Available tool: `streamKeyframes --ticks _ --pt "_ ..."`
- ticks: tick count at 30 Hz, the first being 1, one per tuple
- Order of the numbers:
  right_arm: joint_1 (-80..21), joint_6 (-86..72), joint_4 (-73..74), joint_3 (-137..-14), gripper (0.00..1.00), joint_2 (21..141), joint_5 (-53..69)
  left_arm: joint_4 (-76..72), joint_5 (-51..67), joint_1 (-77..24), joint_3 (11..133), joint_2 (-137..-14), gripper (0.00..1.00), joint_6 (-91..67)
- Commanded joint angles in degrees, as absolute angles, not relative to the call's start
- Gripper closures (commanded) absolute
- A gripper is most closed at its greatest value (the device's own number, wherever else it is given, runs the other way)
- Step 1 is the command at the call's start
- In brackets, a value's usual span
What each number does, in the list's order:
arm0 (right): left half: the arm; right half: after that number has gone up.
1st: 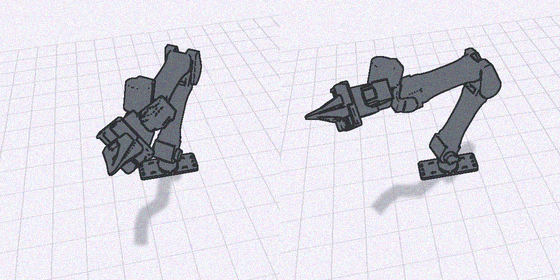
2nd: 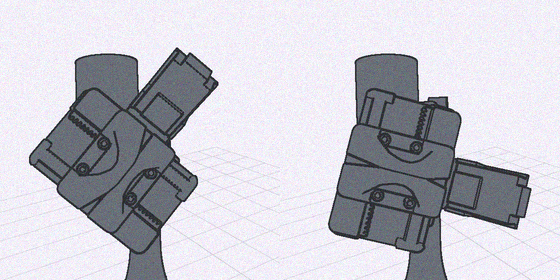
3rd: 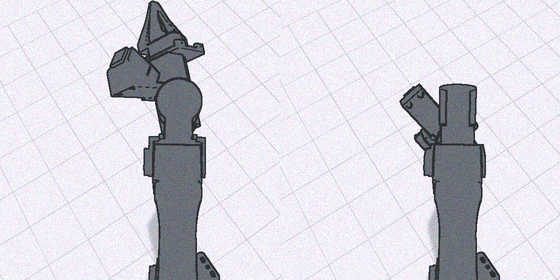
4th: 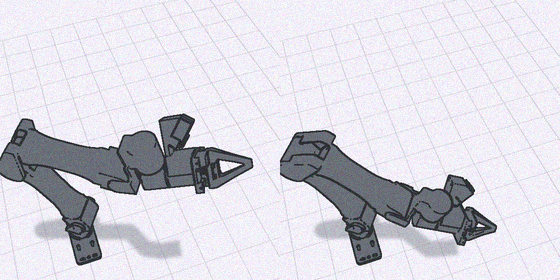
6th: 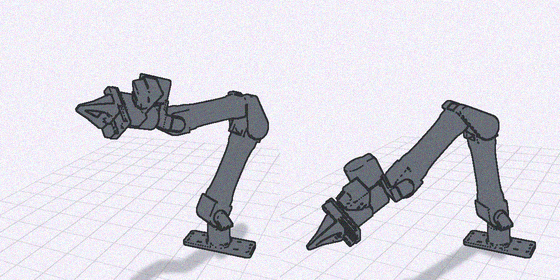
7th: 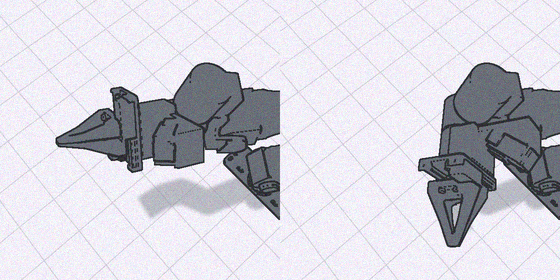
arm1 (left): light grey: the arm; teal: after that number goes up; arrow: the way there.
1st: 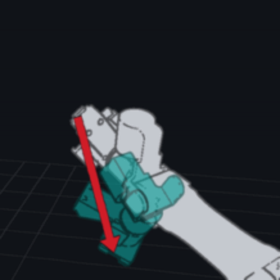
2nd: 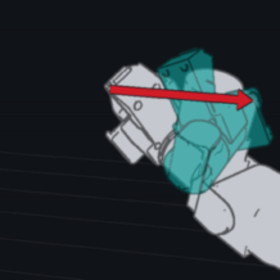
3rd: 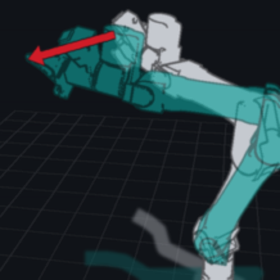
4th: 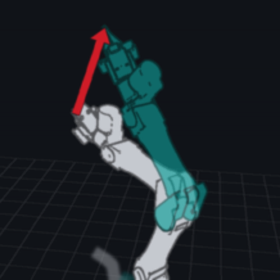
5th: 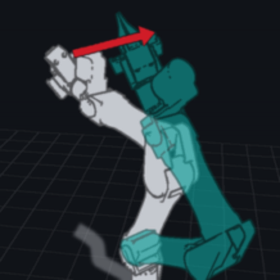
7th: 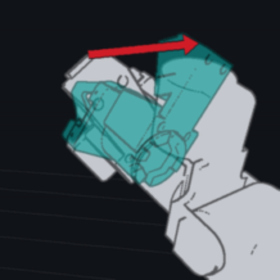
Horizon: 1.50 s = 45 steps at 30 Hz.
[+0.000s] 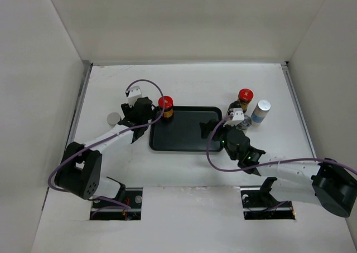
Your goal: Organize the condiment bottles
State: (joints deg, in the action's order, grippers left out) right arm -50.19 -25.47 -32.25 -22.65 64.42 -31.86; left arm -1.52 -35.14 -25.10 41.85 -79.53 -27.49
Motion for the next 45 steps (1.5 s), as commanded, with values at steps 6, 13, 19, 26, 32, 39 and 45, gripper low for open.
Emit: streamKeyframes --ticks 6,13,19,26,32,39,45 --pt "-49.88 -25.40 -35.16 -23.29 0.00 61.70 -31.99 -3.78 -33.49 -24.83 40.87 -77.43 0.43 -28.92" --pt "-49.61 -25.49 -34.98 -22.50 0.00 59.07 -32.17 -1.15 -35.67 -28.07 42.09 -68.40 0.65 -28.48" --pt "-49.44 -25.49 -34.54 -22.59 0.00 59.06 -32.43 8.77 -39.72 -34.57 47.72 -62.76 0.65 -25.40" --pt "-49.17 -25.49 -34.89 -22.15 0.00 58.54 -33.22 11.18 -38.58 -44.76 50.71 -63.80 0.65 -26.36" --pt "-47.50 -26.02 -33.14 -21.79 0.00 58.71 -36.91 0.55 -37.71 -51.89 57.55 -75.91 0.65 -24.71" --pt "-46.01 -27.51 -31.64 -21.54 0.00 58.45 -38.23 -7.37 -32.79 -48.92 65.38 -89.72 0.65 -21.53" --pt "-45.13 -27.95 -32.43 -20.57 0.00 56.95 -37.97 -10.89 -29.19 -45.84 69.08 -99.30 0.65 -21.44"
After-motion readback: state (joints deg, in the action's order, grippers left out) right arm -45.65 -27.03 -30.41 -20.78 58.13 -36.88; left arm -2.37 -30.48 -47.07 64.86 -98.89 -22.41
